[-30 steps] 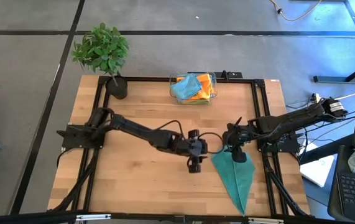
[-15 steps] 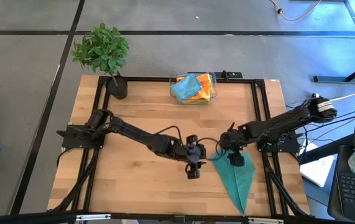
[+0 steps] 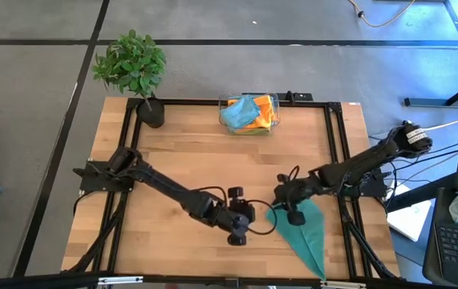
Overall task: Fold microfiber towels
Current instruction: Fold the blue microfiber towel
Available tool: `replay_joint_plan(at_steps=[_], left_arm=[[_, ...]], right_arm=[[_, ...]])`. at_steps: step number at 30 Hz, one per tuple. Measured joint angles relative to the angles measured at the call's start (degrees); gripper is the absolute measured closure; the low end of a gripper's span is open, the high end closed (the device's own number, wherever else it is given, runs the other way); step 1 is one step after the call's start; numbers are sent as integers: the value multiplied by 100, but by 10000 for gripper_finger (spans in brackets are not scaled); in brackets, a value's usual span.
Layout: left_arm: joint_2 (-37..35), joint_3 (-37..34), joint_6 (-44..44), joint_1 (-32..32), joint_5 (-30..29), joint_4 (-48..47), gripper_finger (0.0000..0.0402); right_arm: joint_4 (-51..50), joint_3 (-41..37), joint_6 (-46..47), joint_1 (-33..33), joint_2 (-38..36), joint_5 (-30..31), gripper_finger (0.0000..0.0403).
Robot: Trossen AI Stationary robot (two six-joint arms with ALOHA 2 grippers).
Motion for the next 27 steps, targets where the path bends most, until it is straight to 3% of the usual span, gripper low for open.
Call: replay_joint_plan(at_steps=[4, 8, 13, 16, 27], left_arm=[[-17, 0, -451, -86, -46, 4, 249], [-17, 0, -719, -146, -304, 182, 249], [82, 2, -568, -51, -621, 1142, 249], [280, 2, -97, 55, -354, 1771, 249], [1074, -4, 448, 877, 1239, 2825, 249]], right_arm=[[358, 0, -100, 196, 0, 391, 394], [397, 0, 127, 367, -2, 314, 372], [355, 0, 583, 524, -34, -702, 342], [39, 2, 661, 675, -15, -993, 337], [-1341, 0, 2441, 1282, 107, -201, 348]])
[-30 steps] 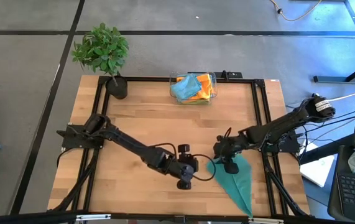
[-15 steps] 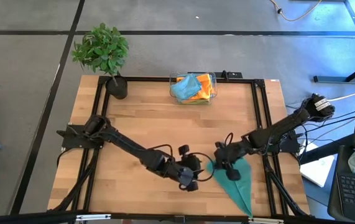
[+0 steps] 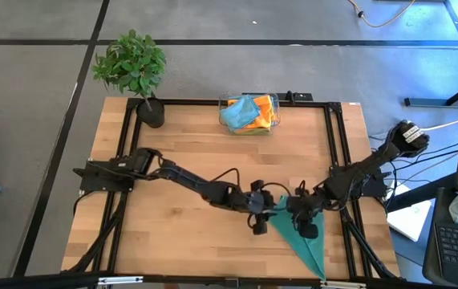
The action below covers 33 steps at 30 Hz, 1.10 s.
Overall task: Fold microfiber towels
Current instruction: Fold the blue microfiber towel
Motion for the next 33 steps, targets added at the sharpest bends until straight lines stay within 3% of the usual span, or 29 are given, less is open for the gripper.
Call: replay_joint_plan(at_steps=[7, 22, 33], left_arm=[[312, -2, -259, 298, 105, -81, 249], [461, 15, -1555, 776, 1245, 450, 243], [690, 4, -1506, 735, 1557, 640, 243]], right_arm=[[-218, 0, 445, 254, 53, 93, 348], [-204, 0, 368, 500, 72, 206, 348], [-66, 0, 120, 498, 72, 202, 348]])
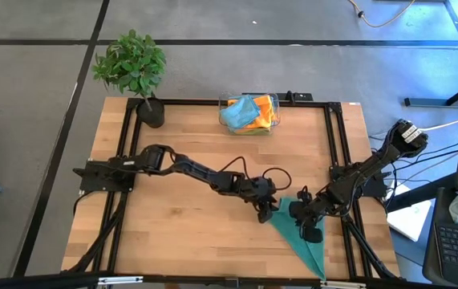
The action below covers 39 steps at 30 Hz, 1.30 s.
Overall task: Fold microfiber towels
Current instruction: Fold the blue microfiber towel
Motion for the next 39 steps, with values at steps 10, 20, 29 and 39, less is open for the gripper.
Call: replay_joint_plan(at_steps=[10, 20, 29, 39], left_arm=[[0, -2, 109, -26, 134, 231, 243], [1, -4, 194, -28, 183, 173, 243], [68, -2, 350, -101, -82, 438, 243], [235, 10, 243, -136, -386, 733, 252]], right_arm=[[-2, 0, -15, 0, 0, -4, 348], [-2, 0, -42, 0, 0, -7, 348], [18, 0, -125, -2, 0, -4, 348], [20, 0, -149, -2, 0, 2, 348]])
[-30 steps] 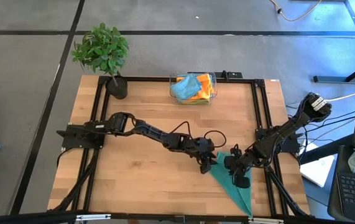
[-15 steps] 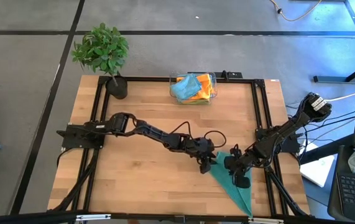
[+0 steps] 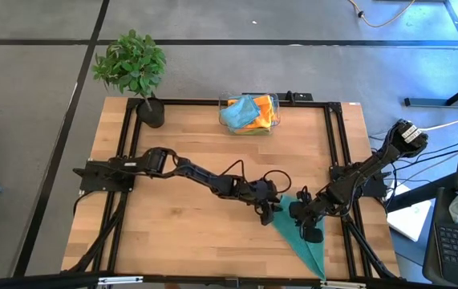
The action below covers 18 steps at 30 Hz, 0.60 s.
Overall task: Fold microfiber towels
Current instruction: Fold the blue microfiber towel
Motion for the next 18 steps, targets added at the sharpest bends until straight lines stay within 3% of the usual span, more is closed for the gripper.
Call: replay_joint_plan(at_steps=[11, 14, 18], left_arm=[[36, -11, -40, 2, -307, 23, 261], [36, -13, 99, 2, -307, -145, 294], [32, -11, 150, 0, -296, -90, 375]], right_arm=[[39, 0, -129, 0, -2, 4, 348], [41, 0, -139, 0, -1, 4, 348], [41, 0, -146, 0, 0, 4, 348]])
